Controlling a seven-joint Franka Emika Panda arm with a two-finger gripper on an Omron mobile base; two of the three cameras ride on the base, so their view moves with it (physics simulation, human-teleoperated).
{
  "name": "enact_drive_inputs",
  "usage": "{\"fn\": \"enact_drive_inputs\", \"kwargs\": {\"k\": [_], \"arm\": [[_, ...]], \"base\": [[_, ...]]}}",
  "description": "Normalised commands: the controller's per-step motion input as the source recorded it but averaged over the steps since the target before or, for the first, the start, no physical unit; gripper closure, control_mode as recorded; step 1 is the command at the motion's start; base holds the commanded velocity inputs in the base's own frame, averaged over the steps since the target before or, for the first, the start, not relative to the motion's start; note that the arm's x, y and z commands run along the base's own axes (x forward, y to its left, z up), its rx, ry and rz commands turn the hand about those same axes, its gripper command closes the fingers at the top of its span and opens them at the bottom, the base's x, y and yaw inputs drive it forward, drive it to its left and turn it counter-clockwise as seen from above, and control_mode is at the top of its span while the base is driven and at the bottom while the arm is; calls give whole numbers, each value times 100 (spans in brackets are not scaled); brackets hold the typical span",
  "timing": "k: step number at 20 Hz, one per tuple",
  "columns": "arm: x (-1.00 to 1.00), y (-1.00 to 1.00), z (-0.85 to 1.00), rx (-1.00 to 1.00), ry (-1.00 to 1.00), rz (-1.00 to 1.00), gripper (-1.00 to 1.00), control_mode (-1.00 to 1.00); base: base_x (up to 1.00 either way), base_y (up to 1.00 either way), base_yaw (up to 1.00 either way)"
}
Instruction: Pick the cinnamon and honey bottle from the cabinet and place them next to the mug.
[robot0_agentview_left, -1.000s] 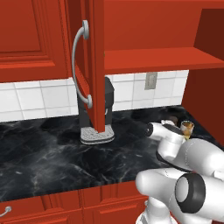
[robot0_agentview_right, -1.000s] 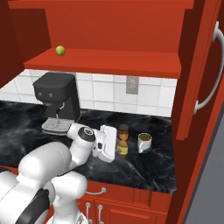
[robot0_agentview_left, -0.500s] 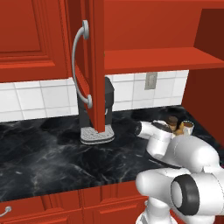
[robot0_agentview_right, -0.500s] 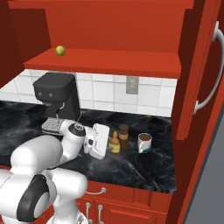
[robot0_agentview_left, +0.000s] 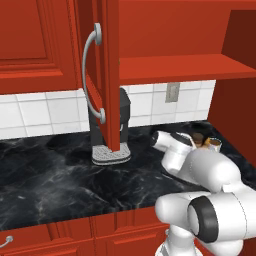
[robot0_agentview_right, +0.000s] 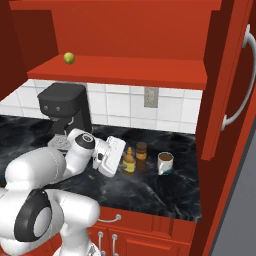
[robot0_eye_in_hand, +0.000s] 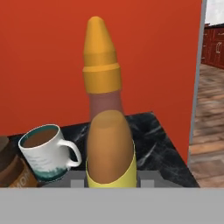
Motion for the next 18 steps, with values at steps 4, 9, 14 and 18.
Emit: {"fn": "enact_drive_inputs", "kwargs": {"k": [4,9,14,18], "arm": [[0,2,-17,-1,-19,-17,100,-100],[0,21,-6,0,-20,-13,100,-100],[0,32,-34,-2,-21,-17,100,-100],[0,23,-47,-3,-18,-17,100,-100]], "base": [[0,0,0],[0,0,0],[0,0,0],[0,0,0]]}}
